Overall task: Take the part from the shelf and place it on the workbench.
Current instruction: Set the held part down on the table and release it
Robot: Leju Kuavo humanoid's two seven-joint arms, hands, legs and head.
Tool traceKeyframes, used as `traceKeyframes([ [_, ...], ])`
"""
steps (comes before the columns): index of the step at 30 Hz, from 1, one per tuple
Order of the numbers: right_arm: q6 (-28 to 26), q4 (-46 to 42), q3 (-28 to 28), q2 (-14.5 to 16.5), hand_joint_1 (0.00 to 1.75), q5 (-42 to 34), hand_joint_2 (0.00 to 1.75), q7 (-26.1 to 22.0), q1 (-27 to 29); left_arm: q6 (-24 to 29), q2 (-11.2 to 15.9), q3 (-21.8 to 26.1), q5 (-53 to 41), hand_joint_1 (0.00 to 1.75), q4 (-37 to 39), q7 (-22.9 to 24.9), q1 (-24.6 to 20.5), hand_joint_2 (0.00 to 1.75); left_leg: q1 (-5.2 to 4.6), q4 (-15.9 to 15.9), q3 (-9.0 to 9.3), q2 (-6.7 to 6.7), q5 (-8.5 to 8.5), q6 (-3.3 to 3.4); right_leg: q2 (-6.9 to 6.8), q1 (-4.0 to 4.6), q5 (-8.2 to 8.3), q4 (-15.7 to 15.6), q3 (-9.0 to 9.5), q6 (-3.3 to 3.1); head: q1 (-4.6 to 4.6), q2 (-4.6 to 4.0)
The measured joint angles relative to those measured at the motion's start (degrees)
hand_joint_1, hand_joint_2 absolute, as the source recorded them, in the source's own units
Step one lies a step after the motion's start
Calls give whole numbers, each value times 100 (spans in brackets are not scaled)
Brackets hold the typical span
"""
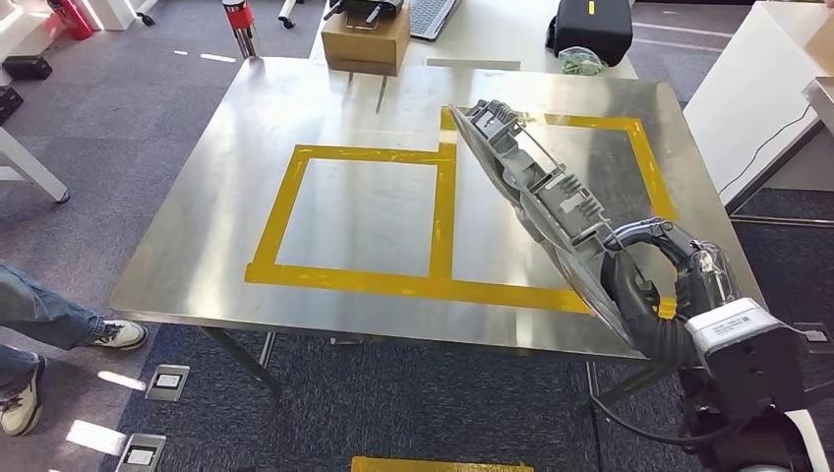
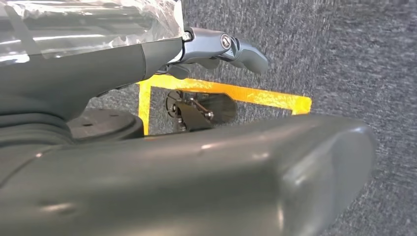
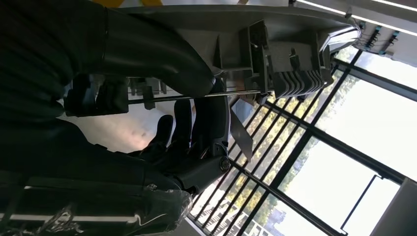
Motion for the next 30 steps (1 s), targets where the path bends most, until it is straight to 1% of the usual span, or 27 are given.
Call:
traceKeyframes([
  [6, 187, 51, 228, 90, 175, 14, 175, -101, -358, -5, 0, -91, -85, 0, 0, 56, -81, 0, -10, -1, -6, -9, 3, 23, 0, -11, 28, -55, 20, 49, 17, 0],
  [11, 329, 152, 459, 213, 175, 109, 175, -112, -700, -16, -3, -159, -155, 0, 0, 120, -137, 0, -15, -2, -6, -9, 12, 42, -2, -14, 37, -60, 22, 63, 16, 0],
  [14, 398, 283, 624, 305, 175, 291, 175, -26, -962, -30, -6, -219, -209, 0, 0, 163, -159, 0, -15, -5, -4, -6, 14, 45, 1, -15, 40, -59, 21, 64, 20, 0],
  [17, 428, 576, 931, 494, 175, 423, 175, 104, -1396, -47, -16, -300, -274, 0, -2, 223, -225, 0, -16, -9, 3, -1, 21, 52, 5, -14, 45, -59, 20, 66, 14, 0],
  [19, 414, 755, 1096, 610, 175, 400, 175, 124, -1575, -58, -29, -357, -320, 0, -5, 261, -272, 0, -16, -10, -1, -11, 29, 58, -10, -14, 45, -59, 23, 66, 12, 0],
  [25, 412, 1212, 1450, 879, 175, 296, 175, 93, -2024, -77, -49, -449, -480, 0, -8, 396, -325, 0, -16, -16, -7, -20, 32, 59, -12, -14, 45, -57, 21, 66, 11, 0],
  [30, 420, 1727, 1812, 1242, 175, 317, 175, 3, -2497, -99, -71, -550, -614, 0, -16, 510, -404, 0, -15, -17, -8, -21, 33, 60, -16, -14, 45, -57, 22, 66, 12, 0],
])
